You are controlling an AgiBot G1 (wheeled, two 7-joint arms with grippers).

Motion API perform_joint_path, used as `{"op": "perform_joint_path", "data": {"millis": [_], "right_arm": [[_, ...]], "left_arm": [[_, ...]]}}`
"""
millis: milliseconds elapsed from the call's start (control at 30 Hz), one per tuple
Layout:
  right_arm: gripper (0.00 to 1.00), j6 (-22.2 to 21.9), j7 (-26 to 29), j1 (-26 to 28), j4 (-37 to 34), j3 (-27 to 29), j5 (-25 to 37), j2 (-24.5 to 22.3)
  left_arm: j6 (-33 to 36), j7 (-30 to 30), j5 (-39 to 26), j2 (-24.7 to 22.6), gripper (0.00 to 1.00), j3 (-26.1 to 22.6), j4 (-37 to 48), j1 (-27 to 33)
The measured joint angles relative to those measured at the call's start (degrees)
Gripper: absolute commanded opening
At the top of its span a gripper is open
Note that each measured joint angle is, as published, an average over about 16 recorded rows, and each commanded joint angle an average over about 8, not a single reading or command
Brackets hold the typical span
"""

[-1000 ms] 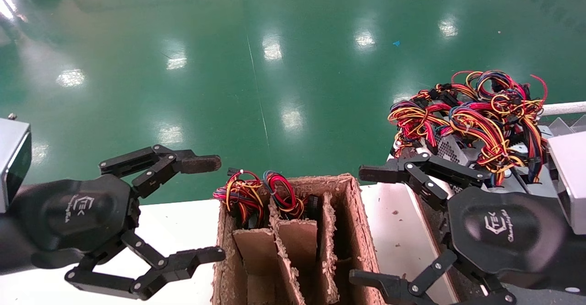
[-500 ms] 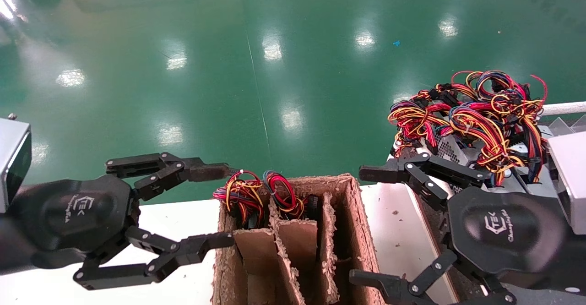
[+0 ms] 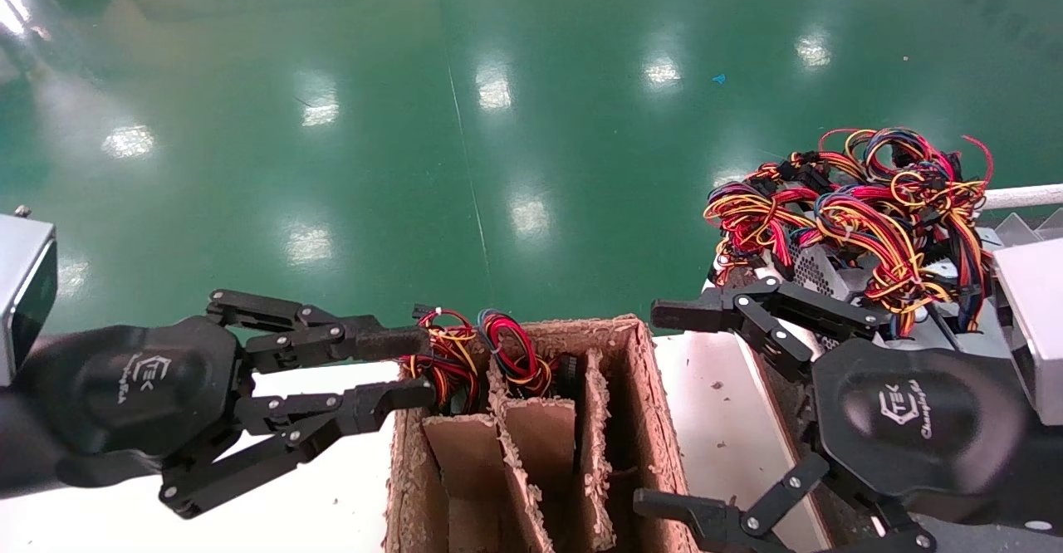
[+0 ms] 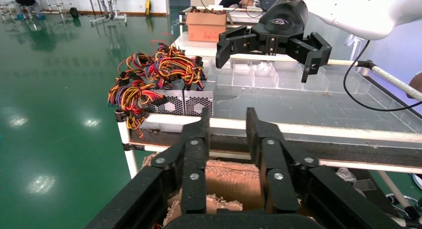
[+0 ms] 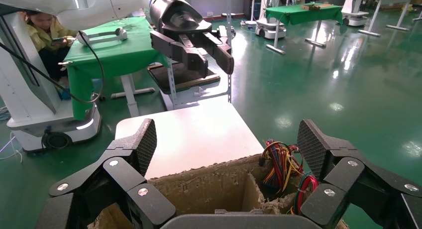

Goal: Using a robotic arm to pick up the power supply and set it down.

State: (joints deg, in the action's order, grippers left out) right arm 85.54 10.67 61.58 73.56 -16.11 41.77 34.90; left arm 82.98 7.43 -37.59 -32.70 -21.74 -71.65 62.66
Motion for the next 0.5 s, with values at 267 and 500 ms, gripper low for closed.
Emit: {"op": "perform_joint_path", "data": {"millis": [267, 500], "right_arm": [[1.0, 0.0, 0.0, 0.0, 0.0, 0.0, 0.0, 0.0], [1.0, 0.0, 0.0, 0.0, 0.0, 0.0, 0.0, 0.0]], "left_arm": [[0.0, 0.0, 0.0, 0.0, 0.0, 0.0, 0.0, 0.0], [0.0, 0.0, 0.0, 0.0, 0.64, 0.0, 0.0, 0.0]]}}
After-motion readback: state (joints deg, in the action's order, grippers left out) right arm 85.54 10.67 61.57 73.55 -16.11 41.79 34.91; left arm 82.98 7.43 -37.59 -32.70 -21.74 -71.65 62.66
